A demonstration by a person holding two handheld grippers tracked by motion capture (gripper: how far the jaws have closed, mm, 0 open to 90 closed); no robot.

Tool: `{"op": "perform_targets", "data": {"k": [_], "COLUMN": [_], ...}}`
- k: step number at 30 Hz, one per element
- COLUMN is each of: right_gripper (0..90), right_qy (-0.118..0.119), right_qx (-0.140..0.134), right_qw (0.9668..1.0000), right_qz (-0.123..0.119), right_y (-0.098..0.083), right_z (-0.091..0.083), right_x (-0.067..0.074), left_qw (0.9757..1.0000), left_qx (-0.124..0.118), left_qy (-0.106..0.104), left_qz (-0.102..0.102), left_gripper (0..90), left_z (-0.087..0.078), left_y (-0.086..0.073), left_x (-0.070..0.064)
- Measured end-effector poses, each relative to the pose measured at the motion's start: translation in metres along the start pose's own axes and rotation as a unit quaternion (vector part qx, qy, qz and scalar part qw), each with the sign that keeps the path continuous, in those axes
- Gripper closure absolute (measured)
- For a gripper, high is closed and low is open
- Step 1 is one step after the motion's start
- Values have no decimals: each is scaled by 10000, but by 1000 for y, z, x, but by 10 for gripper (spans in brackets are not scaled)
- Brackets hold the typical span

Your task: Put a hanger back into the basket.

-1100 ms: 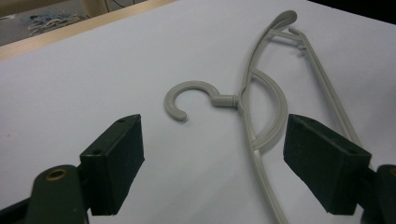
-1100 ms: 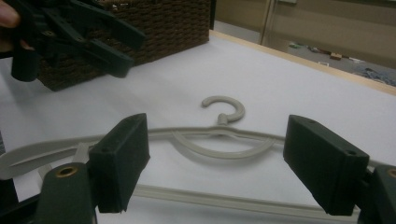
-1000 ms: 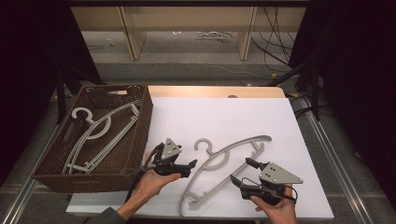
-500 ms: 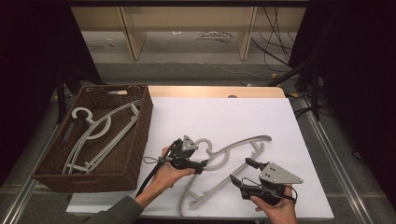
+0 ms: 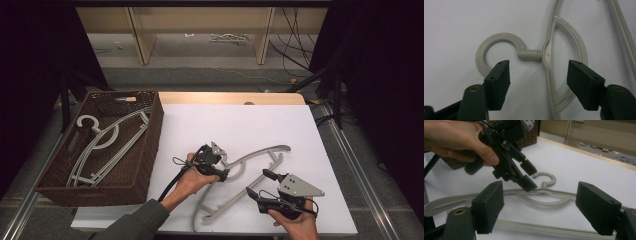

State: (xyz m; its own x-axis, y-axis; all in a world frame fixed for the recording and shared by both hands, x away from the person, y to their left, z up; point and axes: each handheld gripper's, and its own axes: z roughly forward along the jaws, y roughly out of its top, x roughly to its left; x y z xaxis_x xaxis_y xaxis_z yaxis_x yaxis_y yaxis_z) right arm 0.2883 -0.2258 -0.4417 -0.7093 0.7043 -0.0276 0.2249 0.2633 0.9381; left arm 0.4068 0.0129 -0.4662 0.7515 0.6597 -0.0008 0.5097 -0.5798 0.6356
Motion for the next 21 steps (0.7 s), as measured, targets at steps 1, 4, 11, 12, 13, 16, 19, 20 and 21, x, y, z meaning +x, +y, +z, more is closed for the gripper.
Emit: {"op": "perform_targets", "data": {"k": [1,4,11,12,13,16,19,20,21], "right_gripper": [237,237,237,237,237,238,237,237,237], "right_qy": [0,19,0,-4,0,7,12,8,1], "right_qx": [-3,49,-74,-76,-78,-70,-43,-41,-35], "right_qw": [10000,10000,10000,10000,10000,10000,10000,10000,10000], "right_qz": [5,42,-14,-17,-15,-13,-22,-37,-44], "right_y": [0,0,1,1,1,1,1,1,1], "right_z": [0,0,0,0,0,0,0,0,0], "right_x": [0,1,0,0,1,0,1,0,1], "left_qw": [10000,9999,9996,9993,9991,9986,9987,9985,9982], "left_qx": [-41,56,280,328,370,470,428,439,494], "left_qy": [39,56,11,57,69,43,62,73,56], "left_qz": [-20,66,87,169,195,244,283,326,324], "left_gripper": [363,399,497,505,517,557,591,591,601], "left_z": [2,6,15,16,17,18,20,20,19], "left_y": [0,3,7,8,8,12,12,12,13], "left_x": [-1,-3,-5,-4,-5,-4,-5,-5,-5]}}
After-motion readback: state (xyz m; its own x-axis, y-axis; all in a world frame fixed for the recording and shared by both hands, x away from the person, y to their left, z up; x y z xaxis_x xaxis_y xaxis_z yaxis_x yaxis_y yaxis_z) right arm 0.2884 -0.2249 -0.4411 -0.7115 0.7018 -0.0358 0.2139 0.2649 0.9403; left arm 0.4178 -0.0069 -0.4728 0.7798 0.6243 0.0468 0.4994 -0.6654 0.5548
